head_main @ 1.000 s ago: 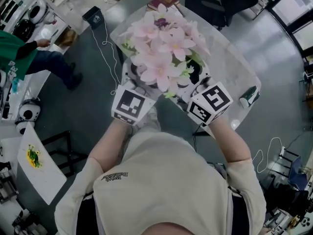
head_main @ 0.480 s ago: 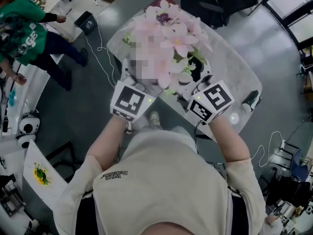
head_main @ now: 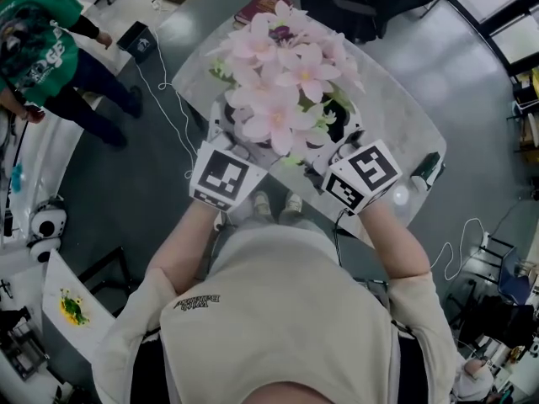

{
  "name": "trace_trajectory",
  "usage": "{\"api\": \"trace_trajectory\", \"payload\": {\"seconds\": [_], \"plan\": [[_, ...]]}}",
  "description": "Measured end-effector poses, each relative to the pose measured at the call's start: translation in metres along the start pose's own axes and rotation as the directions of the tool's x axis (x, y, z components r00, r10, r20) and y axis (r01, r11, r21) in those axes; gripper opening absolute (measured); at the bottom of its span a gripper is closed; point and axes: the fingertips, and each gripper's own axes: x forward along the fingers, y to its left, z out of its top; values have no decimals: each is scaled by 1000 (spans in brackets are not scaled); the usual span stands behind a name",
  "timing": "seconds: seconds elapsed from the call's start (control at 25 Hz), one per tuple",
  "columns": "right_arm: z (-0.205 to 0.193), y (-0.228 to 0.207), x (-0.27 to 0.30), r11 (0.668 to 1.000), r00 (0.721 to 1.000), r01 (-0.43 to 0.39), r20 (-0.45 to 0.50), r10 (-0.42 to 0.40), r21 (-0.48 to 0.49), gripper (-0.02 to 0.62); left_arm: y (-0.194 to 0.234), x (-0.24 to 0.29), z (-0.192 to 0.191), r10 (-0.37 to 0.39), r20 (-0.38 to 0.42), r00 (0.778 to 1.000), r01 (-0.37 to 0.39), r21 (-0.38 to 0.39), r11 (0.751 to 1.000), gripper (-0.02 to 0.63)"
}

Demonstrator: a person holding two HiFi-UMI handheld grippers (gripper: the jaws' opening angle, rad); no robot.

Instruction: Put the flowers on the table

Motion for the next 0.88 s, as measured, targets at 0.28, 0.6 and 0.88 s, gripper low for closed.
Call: {"api": "trace_trajectory", "payload": {"seconds": [0.28,0.6,0.88], "plan": [[-6,-10,-5,1000,1000,9,-7,-9,-8,520,-5,11,-5,-6,9,1000,6,-9,1000,494],[-4,-87,-21,999,999,54,-5,-54,4,520,-9,89,-4,-56,2,998,56,18,998,494],[-6,-159,-1,993,994,110,-5,-111,-36,520,20,157,-13,-99,43,994,96,70,993,494]]}}
